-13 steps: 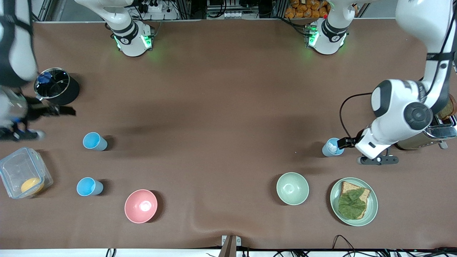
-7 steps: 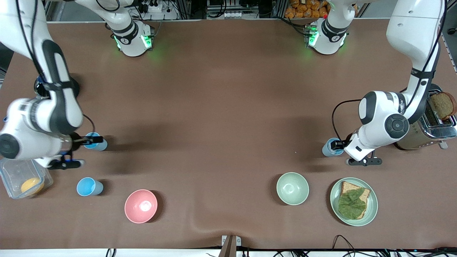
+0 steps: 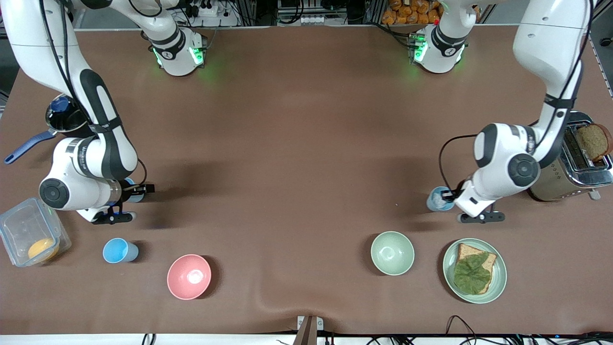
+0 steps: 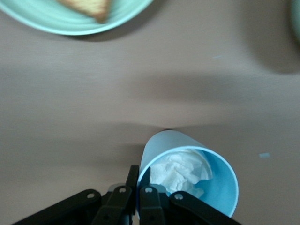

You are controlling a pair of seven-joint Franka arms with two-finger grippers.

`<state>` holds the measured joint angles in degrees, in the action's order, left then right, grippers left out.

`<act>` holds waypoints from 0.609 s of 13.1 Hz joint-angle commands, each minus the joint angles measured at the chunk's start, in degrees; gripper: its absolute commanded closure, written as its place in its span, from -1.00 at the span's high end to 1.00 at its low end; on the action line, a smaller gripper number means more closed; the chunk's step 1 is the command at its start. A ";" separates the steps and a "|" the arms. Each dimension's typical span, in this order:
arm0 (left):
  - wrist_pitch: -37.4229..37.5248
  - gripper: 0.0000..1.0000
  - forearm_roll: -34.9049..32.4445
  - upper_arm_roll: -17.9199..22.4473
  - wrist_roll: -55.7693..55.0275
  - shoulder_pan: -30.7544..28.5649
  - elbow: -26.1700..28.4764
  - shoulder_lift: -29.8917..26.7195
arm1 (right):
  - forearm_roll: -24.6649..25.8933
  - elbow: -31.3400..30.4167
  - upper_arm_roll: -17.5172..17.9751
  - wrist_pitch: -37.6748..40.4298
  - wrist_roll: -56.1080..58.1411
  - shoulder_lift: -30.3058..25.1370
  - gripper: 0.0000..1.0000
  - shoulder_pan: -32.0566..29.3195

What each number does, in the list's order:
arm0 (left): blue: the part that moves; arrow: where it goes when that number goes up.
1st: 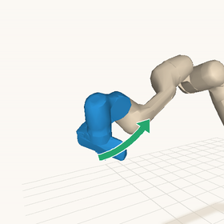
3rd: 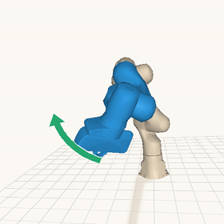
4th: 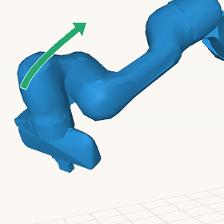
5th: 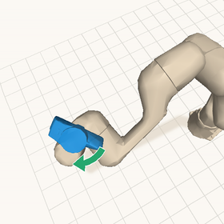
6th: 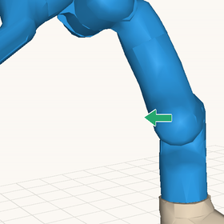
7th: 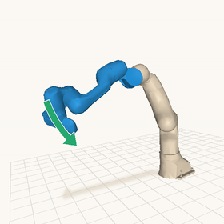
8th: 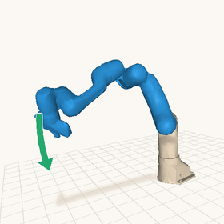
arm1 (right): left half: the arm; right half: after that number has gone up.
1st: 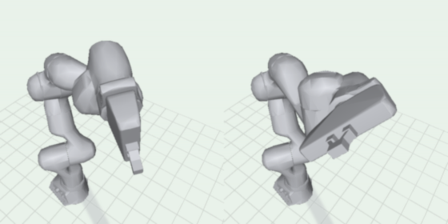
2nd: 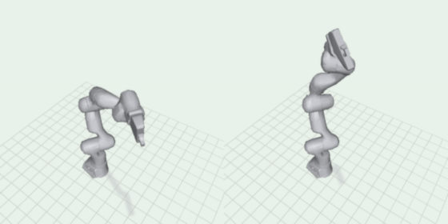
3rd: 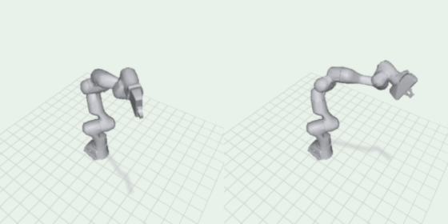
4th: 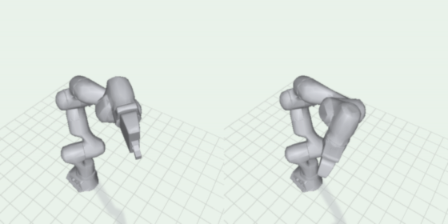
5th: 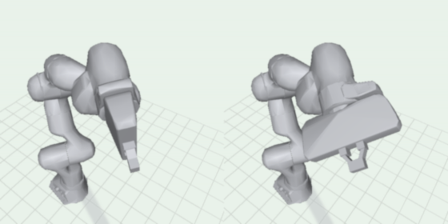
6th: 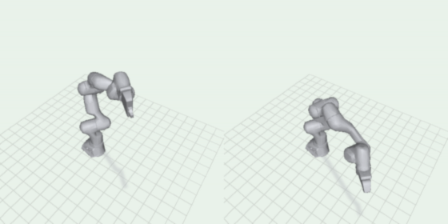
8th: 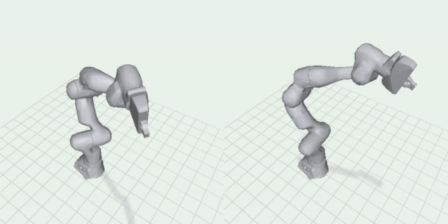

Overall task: Stack blue cups with both arms
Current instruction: 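Carry the blue cup to the table center with the left gripper and release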

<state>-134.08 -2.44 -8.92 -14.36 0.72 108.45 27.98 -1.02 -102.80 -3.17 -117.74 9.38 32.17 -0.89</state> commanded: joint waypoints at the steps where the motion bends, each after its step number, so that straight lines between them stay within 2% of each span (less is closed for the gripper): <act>1: 0.48 -1.00 1.39 -0.92 -13.62 8.73 -3.05 -0.91 | -0.65 -0.83 0.01 0.49 1.52 -1.06 -1.00 0.27; 4: 0.48 -1.00 0.95 -0.83 -30.93 20.95 -8.31 1.01 | -0.65 -0.74 0.01 0.93 1.52 -1.24 -1.00 0.27; 8: 0.48 -1.00 1.12 -0.83 -47.04 32.82 -15.97 8.48 | -0.65 0.74 0.10 5.31 1.25 -2.37 -1.00 0.88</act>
<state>-134.05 -2.39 -10.64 -56.79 29.66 97.90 31.17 -0.97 -102.47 -3.15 -115.53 9.98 31.62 -0.74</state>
